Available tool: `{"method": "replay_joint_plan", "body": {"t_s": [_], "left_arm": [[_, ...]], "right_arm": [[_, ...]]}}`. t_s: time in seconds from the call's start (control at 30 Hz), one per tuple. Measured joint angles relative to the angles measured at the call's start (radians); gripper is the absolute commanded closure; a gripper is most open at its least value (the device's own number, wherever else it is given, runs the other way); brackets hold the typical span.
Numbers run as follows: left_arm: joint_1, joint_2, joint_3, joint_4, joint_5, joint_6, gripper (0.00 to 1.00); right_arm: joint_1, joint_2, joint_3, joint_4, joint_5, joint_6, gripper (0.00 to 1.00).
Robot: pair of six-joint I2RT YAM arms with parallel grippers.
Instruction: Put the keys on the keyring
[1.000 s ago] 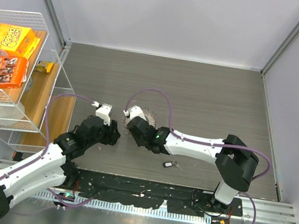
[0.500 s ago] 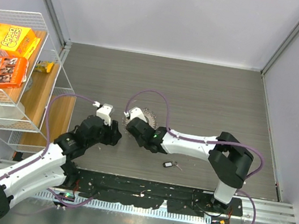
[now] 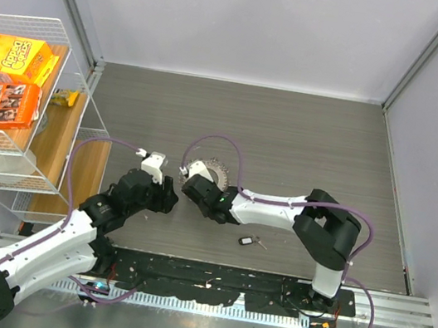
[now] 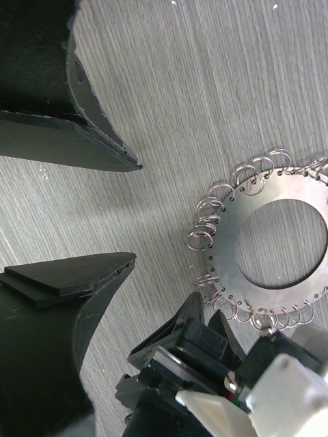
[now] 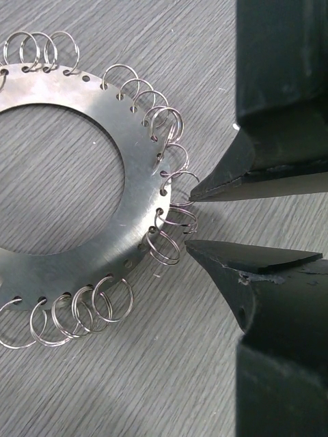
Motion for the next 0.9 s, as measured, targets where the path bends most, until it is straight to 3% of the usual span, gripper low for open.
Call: {"method": "replay_joint_plan", "body": {"t_s": [0.47,0.67,0.7,0.9], "left_arm": [[0.000,0.000,0.000,0.000,0.004,0.000,0.44],[0.000,0.001,0.000,0.000,0.009,0.000,0.44],[0.000,0.001,0.000,0.000,0.009,0.000,0.44],[0.000,0.001,0.000,0.000,0.009,0.000,0.44]], "right_arm": [[-0.007,0.031,0.022,-0.002,0.023,-0.013,0.72],[-0.016,0.046,0.030,0.000,0.025,-0.018,0.85],[-0.017,0.047,0.030,0.000,0.025,-0.020,0.94],[-0.019,0.049,0.029,0.005,0.024,-0.023,0.95]]}}
